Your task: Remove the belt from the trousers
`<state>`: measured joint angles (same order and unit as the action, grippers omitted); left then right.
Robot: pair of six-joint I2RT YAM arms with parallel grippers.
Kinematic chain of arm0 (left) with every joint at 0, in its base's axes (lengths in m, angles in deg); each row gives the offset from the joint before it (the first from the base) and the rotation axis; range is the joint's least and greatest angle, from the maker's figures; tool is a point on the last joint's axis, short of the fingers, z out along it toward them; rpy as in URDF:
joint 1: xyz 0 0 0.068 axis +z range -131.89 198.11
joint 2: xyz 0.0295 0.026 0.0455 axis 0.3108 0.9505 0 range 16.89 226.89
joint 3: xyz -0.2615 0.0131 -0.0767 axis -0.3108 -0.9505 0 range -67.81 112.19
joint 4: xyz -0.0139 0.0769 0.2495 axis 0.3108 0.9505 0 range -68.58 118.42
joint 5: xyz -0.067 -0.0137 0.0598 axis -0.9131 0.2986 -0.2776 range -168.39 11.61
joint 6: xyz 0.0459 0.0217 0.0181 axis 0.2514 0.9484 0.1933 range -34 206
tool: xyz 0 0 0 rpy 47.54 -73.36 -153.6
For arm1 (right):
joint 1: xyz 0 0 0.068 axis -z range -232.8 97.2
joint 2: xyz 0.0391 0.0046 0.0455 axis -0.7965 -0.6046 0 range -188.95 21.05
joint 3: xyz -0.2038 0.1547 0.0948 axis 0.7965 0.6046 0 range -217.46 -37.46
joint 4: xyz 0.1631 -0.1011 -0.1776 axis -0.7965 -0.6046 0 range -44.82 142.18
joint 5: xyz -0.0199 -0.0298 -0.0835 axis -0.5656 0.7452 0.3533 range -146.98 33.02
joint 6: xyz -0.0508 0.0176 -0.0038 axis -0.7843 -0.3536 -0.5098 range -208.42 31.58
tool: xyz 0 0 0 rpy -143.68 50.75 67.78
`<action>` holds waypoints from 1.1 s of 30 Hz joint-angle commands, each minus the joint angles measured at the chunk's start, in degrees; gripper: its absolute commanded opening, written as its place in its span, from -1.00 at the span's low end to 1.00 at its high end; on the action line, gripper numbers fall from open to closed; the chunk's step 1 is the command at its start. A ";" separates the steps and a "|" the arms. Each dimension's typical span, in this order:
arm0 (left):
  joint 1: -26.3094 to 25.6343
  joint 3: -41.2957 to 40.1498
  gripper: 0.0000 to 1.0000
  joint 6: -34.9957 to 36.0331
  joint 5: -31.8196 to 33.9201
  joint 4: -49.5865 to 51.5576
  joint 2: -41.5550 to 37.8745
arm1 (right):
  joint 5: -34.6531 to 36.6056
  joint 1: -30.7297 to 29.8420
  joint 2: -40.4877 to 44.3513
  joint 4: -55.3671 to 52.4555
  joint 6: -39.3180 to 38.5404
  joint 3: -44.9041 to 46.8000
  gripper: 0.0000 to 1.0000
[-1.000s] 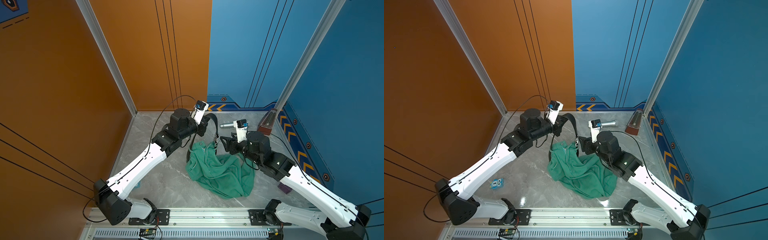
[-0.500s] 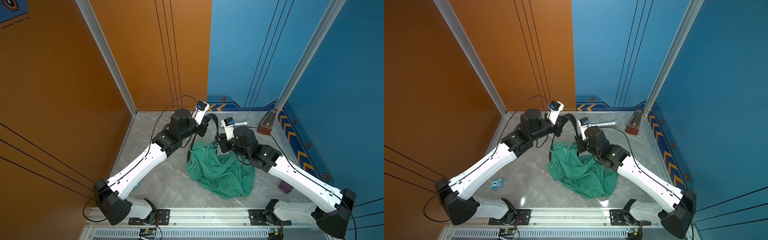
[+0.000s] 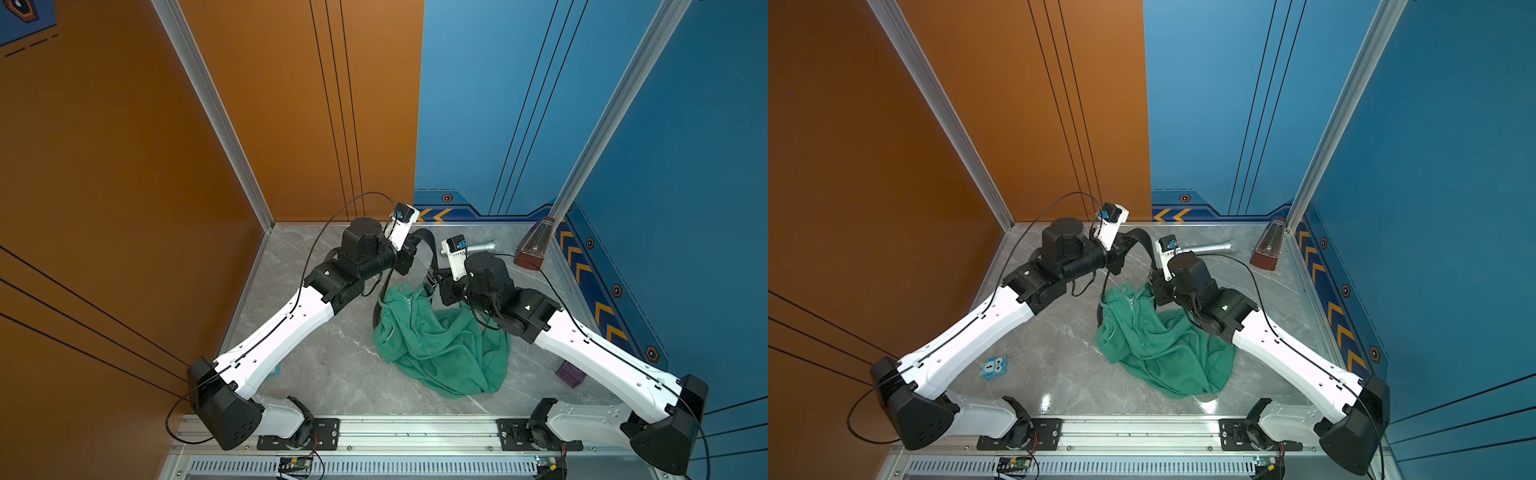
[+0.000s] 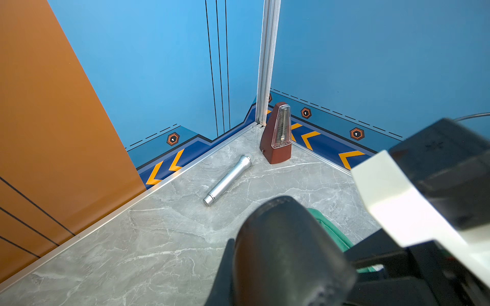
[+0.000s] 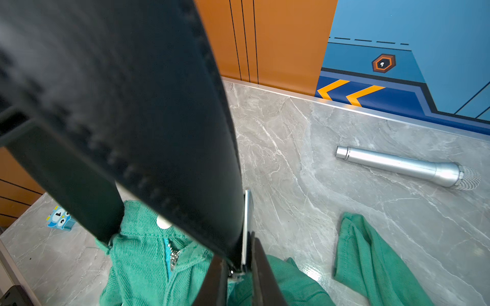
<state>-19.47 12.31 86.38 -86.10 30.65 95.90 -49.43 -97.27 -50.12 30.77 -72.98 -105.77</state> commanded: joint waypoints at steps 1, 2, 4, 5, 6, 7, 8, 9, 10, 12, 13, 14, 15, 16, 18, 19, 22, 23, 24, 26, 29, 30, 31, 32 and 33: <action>-0.35 3.84 -1.00 -0.96 -3.06 -3.52 -1.26 | -0.15 1.11 -1.30 -1.80 0.53 -0.93 -0.62; -0.38 3.89 -1.00 -1.00 -3.46 -3.52 -1.31 | -0.33 1.38 -1.35 -1.78 0.72 -1.00 -0.53; -0.22 3.75 -1.00 -0.93 -4.11 -3.52 -1.14 | -1.00 1.84 -1.43 -1.68 0.70 -1.16 -0.52; -0.17 3.58 -1.00 -0.98 -4.36 -3.52 -1.05 | -1.12 2.02 -1.36 -1.58 0.60 -1.35 -0.56; -0.08 3.35 -1.00 -1.04 -4.49 -3.52 -0.91 | -1.18 2.02 -1.20 -1.49 0.43 -1.63 -0.63; -0.03 3.12 -1.00 -1.05 -4.71 -3.52 -0.74 | -1.15 2.02 -1.07 -1.38 0.12 -2.14 -0.73; 0.09 2.91 -1.00 -1.16 -4.91 -3.65 -0.54 | -1.09 2.11 -0.78 -1.40 -0.28 -2.70 -0.82; 0.11 2.67 -1.00 -1.25 -4.96 -3.84 -0.39 | -0.92 2.12 -0.57 -1.50 -0.70 -3.39 -0.91; 0.14 2.38 -1.00 -1.32 -5.02 -4.09 -0.21 | -0.50 2.14 -0.24 -1.44 -1.08 -4.13 -0.99; 0.55 1.77 -1.00 -1.19 -4.94 -4.31 0.14 | 0.88 2.12 0.64 -1.37 -1.62 -5.39 -1.00; 0.88 1.25 -1.00 -0.98 -4.75 -4.48 0.28 | 1.69 2.11 1.30 -1.37 -1.95 -6.32 -1.00; 1.27 0.58 -1.00 -0.98 -4.57 -4.72 0.37 | 2.56 2.04 1.82 -1.24 -2.44 -7.00 -1.00; 1.61 -0.41 -1.00 -1.07 -4.56 -5.29 0.36 | 3.85 1.80 2.74 -1.02 -3.14 -7.73 -1.00; 1.95 -1.45 -1.00 -1.09 -4.45 -5.98 0.23 | 5.35 1.49 3.61 -0.67 -4.02 -8.40 -1.00; 2.19 -3.60 -1.00 -0.50 -4.51 -7.39 -0.06 | 8.21 0.99 4.96 -0.34 -5.72 -10.36 -1.00; 2.19 -4.56 -0.98 0.35 -4.66 -7.71 -0.17 | 9.16 0.82 5.38 -0.37 -6.85 -11.66 -1.00; 1.82 -6.97 -0.90 3.61 -3.66 -7.82 -0.47 | 12.44 -0.39 5.20 -2.51 -9.83 -16.15 -1.00; 1.69 -7.76 -0.89 4.50 -3.32 -7.78 -0.51 | 13.50 -0.92 4.96 -3.56 -10.58 -17.37 -1.00; 1.64 -8.53 -0.90 5.04 -2.83 -7.87 -0.58 | 14.65 -1.58 4.57 -4.40 -11.47 -18.55 -1.00; 1.55 -10.22 -0.89 5.46 -1.91 -8.33 -0.71 | 16.65 -2.59 4.06 -5.76 -12.94 -19.72 -1.00; 1.32 -11.91 -0.77 5.94 -0.87 -8.62 -0.84 | 17.59 -3.22 3.45 -7.16 -13.86 -19.50 -1.00; 1.16 -12.42 -0.67 6.24 -0.30 -8.62 -1.10 | 17.44 -3.27 3.16 -7.90 -13.93 -19.11 -1.00; 0.95 -12.73 -0.63 6.59 0.31 -8.62 -1.57 | 17.13 -3.26 2.86 -8.33 -13.86 -18.68 -1.00; 0.78 -13.04 -0.56 7.10 1.11 -8.62 -2.15 | 16.61 -3.33 2.72 -8.76 -13.86 -17.89 -1.00; 0.57 -13.27 -0.49 7.70 1.92 -8.58 -2.66 | 16.05 -3.33 2.52 -8.98 -13.86 -16.91 -1.00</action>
<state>-18.34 0.48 91.97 -87.23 20.07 95.04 -35.22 -100.39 -47.96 19.51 -85.33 -122.41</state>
